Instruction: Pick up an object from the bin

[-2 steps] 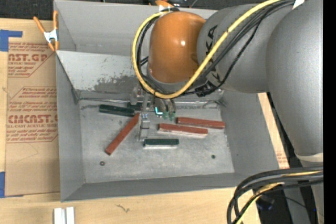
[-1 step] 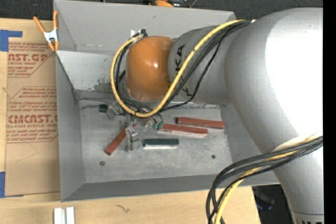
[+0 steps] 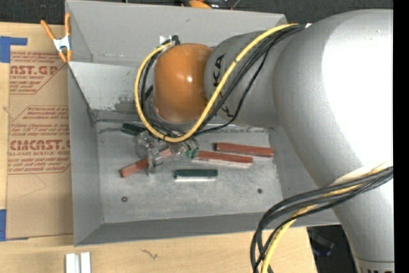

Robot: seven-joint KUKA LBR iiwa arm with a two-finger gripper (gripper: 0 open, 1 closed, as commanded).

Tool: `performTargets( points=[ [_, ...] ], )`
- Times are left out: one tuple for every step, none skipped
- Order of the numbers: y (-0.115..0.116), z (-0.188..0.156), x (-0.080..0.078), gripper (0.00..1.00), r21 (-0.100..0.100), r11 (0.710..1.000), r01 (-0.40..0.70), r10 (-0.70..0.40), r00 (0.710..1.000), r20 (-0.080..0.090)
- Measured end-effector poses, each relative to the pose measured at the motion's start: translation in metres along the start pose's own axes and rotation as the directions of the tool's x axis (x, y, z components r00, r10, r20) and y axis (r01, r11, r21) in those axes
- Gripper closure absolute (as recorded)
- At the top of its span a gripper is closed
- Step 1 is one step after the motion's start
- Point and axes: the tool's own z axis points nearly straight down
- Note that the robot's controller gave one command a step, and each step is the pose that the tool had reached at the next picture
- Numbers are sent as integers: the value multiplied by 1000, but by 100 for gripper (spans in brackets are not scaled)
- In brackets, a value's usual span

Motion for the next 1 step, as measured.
performTargets(
  points=[
    [3, -200, 19, 100, 4, 1000, 24, -24, 1000, 10]
  ],
)
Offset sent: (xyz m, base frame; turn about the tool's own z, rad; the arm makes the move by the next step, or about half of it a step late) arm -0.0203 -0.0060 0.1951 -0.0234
